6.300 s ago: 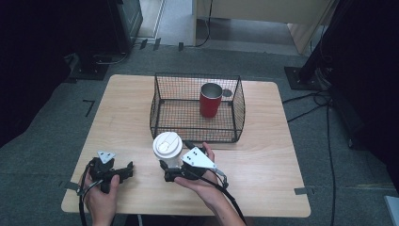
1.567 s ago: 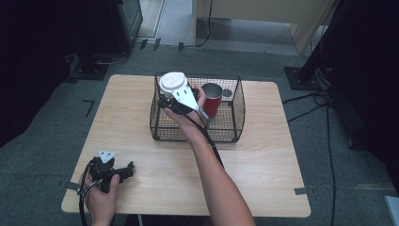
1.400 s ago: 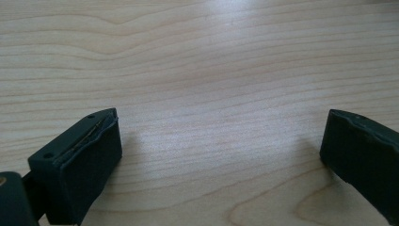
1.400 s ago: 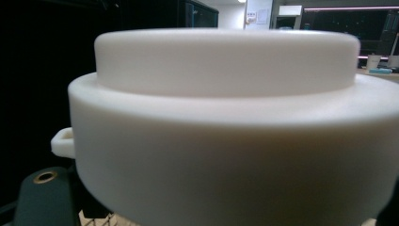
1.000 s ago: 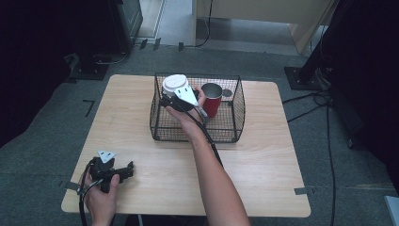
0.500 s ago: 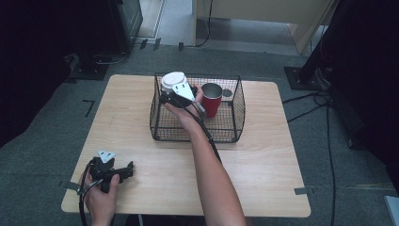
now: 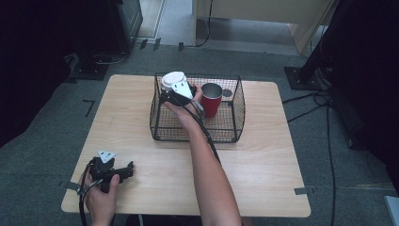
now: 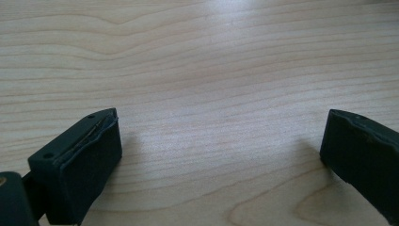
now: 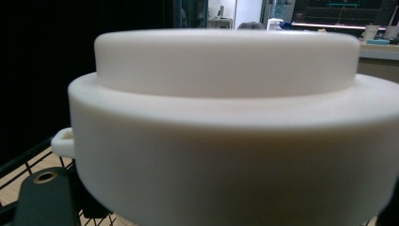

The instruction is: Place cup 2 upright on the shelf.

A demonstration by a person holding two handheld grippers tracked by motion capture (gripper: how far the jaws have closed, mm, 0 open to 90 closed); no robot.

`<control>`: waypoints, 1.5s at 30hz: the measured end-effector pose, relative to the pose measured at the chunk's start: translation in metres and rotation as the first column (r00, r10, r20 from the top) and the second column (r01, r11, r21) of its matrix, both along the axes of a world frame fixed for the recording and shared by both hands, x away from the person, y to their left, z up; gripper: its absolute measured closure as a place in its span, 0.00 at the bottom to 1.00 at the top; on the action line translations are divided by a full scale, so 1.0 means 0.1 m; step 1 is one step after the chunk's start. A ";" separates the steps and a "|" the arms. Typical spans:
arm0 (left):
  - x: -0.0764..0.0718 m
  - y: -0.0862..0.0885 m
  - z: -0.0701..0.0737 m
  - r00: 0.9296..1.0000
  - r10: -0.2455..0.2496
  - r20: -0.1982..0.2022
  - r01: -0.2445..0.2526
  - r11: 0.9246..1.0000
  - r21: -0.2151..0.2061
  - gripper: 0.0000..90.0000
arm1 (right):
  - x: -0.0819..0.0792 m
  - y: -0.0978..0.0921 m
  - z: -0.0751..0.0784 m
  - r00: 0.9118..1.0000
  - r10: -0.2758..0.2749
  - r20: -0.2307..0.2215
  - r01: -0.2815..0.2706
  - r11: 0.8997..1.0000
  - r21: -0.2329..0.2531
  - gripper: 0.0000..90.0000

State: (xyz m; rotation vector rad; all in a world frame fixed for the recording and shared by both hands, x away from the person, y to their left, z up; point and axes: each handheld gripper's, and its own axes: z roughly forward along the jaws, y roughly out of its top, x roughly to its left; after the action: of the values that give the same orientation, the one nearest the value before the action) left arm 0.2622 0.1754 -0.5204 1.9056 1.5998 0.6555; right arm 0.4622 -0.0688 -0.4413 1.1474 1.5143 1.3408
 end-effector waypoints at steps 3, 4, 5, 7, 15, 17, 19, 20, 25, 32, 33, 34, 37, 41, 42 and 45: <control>0.00 0.00 0.00 1.000 0.000 -0.001 0.000 1.000 0.000 0.00 | 0.01 0.00 -0.02 1.000 0.000 -0.008 0.000 1.000 -0.003 0.18; 0.00 0.00 0.00 1.000 0.000 -0.001 0.000 1.000 0.000 0.00 | 0.02 0.00 -0.02 1.000 0.000 -0.011 0.000 1.000 -0.001 0.18; 0.00 0.00 0.00 1.000 0.000 -0.001 0.000 1.000 0.001 0.00 | 0.02 0.00 -0.03 1.000 0.002 -0.015 -0.002 1.000 -0.001 0.18; 0.00 0.00 0.00 1.000 0.000 -0.001 0.000 1.000 0.001 0.00 | 0.02 0.00 -0.04 1.000 0.003 -0.022 -0.003 1.000 -0.004 0.18; 0.00 0.00 0.00 1.000 0.000 0.000 0.000 1.000 0.000 0.00 | 0.03 0.00 -0.08 0.998 0.046 -0.047 -0.047 0.999 -0.009 0.18; 0.00 0.00 0.00 1.000 0.000 0.000 0.000 1.000 0.000 0.00 | 0.03 0.00 -0.09 0.996 0.062 -0.062 -0.062 0.998 -0.011 0.18; 0.00 0.00 0.00 1.000 0.000 -0.001 0.000 1.000 0.000 0.00 | 0.03 -0.01 -0.09 0.995 0.071 -0.065 -0.072 0.997 -0.012 0.18; 0.00 0.00 0.00 1.000 -0.001 -0.001 0.001 1.000 0.000 0.00 | 0.03 -0.01 -0.09 0.995 0.073 -0.068 -0.074 0.997 -0.012 0.18; 0.00 0.00 0.00 1.000 0.000 0.000 0.000 1.000 0.000 0.00 | 0.01 -0.04 -0.07 0.992 0.096 -0.084 -0.099 0.994 -0.035 0.17; 0.00 0.00 0.00 1.000 -0.001 0.001 0.001 1.000 -0.002 0.00 | -0.04 -0.08 -0.04 0.981 0.160 -0.105 -0.168 0.984 -0.067 0.05; 0.00 0.00 0.00 1.000 -0.001 0.002 0.001 1.000 -0.002 0.00 | -0.05 -0.09 -0.03 0.981 0.164 -0.105 -0.172 0.983 -0.066 0.04; 0.00 0.00 0.00 1.000 -0.001 0.001 0.001 1.000 -0.002 0.00 | -0.05 -0.10 -0.02 0.980 0.171 -0.104 -0.178 0.982 -0.067 0.04; 0.00 0.00 0.00 1.000 -0.001 0.002 0.001 1.000 -0.002 0.00 | -0.07 -0.13 -0.01 0.979 0.182 -0.096 -0.190 0.978 -0.082 0.02; 0.00 0.00 0.00 1.000 -0.001 0.001 0.001 1.000 -0.002 0.00 | -0.08 -0.18 -0.01 0.977 0.188 -0.101 -0.196 0.977 -0.080 0.01; 0.00 0.00 0.00 1.000 -0.001 0.001 0.001 1.000 -0.002 0.00 | -0.09 -0.19 0.00 0.976 0.191 -0.100 -0.200 0.976 -0.082 0.01; 0.00 0.00 0.00 1.000 -0.001 0.001 0.001 1.000 -0.002 0.00 | -0.10 -0.22 0.00 0.974 0.202 -0.100 -0.211 0.974 -0.085 0.01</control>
State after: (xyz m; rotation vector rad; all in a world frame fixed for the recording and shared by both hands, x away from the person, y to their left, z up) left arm 0.2626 0.1752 -0.5205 1.9041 1.5978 0.6544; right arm 0.4520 -0.0909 -0.4410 1.0257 1.7849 1.3515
